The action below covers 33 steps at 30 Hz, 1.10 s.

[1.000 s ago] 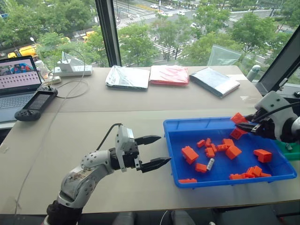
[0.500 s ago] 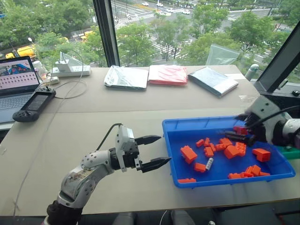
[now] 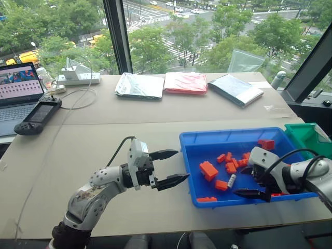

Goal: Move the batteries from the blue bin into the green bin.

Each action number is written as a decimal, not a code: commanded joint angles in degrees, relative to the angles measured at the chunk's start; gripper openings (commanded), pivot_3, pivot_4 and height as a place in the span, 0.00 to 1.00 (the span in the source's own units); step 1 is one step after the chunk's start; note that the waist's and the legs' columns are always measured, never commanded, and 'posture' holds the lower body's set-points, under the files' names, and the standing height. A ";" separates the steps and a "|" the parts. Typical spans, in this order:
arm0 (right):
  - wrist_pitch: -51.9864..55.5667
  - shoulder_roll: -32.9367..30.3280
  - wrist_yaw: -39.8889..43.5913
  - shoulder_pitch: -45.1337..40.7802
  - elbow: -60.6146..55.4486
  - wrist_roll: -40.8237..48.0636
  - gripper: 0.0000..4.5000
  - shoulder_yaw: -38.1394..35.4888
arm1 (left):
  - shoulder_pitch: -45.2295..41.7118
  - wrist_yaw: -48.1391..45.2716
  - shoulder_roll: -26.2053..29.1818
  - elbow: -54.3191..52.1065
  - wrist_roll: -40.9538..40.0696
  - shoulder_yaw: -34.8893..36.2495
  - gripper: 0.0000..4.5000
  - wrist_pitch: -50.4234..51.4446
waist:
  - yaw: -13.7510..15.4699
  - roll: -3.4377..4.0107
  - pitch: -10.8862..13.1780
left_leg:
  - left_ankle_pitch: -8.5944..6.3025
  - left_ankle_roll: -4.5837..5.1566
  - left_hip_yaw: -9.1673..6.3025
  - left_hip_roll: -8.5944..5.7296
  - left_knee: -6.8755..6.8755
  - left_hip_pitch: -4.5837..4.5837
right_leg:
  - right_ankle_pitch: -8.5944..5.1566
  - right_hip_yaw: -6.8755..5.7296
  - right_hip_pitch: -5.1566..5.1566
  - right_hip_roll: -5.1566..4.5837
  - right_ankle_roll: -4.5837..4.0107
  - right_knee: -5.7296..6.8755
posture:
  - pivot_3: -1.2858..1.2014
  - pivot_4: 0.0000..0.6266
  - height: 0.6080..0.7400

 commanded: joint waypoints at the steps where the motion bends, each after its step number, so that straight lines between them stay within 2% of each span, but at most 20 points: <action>1: -0.41 1.18 -0.10 -1.43 1.33 -1.78 0.98 1.63 | -0.20 0.11 -0.16 -1.84 -0.07 0.28 1.00 -0.62 | -0.04 -0.01 -0.01 | 0.00 0.00 0.00 0.01 0.00 0.01 | 0.00 0.00 0.01 0.00 0.00 0.00 | 0.52 0.24 1.00; 11: 0.56 2.41 0.00 -2.14 2.49 -2.83 0.98 2.08 | -0.14 0.37 -0.25 -1.88 -0.05 0.15 1.00 -0.63 | -0.04 -0.02 -0.01 | 0.00 0.00 0.00 0.01 0.00 0.08 | 0.00 0.00 0.07 -0.01 0.00 0.02 | 0.52 0.24 1.00; 14: 0.50 2.25 0.11 -2.04 2.33 -2.90 0.84 2.13 | -0.22 0.42 -0.28 -1.89 -0.08 0.07 1.00 -0.54 | -0.04 -0.02 -0.02 | 0.00 0.00 0.00 0.01 0.00 0.08 | 0.00 0.00 0.07 -0.01 0.00 0.02 | 0.52 0.24 1.00; 16: 0.60 2.20 0.07 -1.99 2.25 -2.94 0.68 2.08 | -0.34 0.46 -0.29 -1.84 -0.09 0.03 1.00 -0.47 | -0.02 -0.02 -0.02 | 0.00 0.00 0.00 0.01 0.01 0.08 | 0.00 0.00 0.08 -0.02 0.00 0.02 | 0.52 0.24 1.00; 18: 0.78 2.20 -0.03 -1.96 2.21 -2.93 0.56 1.99 | -0.45 0.48 -0.28 -1.78 -0.07 0.01 1.00 -0.47 | -0.02 -0.02 -0.02 | 0.00 0.00 0.00 0.01 0.01 0.08 | 0.00 0.00 0.08 -0.01 0.00 0.02 | 0.52 0.24 1.00; 20: 0.79 2.18 -0.19 -1.84 1.98 -2.91 0.55 1.73 | -0.59 0.53 -0.26 -1.73 -0.07 0.03 1.00 -0.44 | -0.01 -0.03 -0.02 | 0.00 0.00 0.00 0.01 0.01 0.08 | 0.00 0.00 0.08 -0.02 0.00 0.02 | 0.52 0.24 1.00; 25: 2.45 0.04 -1.61 -1.61 0.11 -0.95 0.55 -6.41 | -0.63 0.62 -0.14 -1.71 -0.13 0.19 1.00 -0.36 | 0.06 -0.02 -0.02 | 0.00 0.00 0.00 0.00 0.01 0.07 | 0.00 0.00 0.06 -0.04 0.00 0.03 | 0.52 0.24 1.00; 29: 4.32 -3.22 -2.25 -1.09 0.80 0.01 0.55 -18.06 | -0.48 0.61 0.00 -1.72 -0.17 0.33 1.00 -0.40 | 0.17 -0.01 -0.01 | 0.00 0.00 0.02 -0.01 0.01 0.02 | 0.00 0.01 0.00 -0.06 0.00 0.04 | 0.52 0.24 1.00; 33: 6.38 -3.32 -8.91 -6.01 6.45 -2.46 0.55 -25.06 | -0.51 0.49 0.03 -1.51 -0.18 0.33 1.00 -0.44 | 0.22 -0.01 -0.01 | 0.00 0.00 0.02 0.00 0.00 0.01 | 0.01 0.01 0.00 -0.02 -0.01 0.02 | 0.52 0.24 1.00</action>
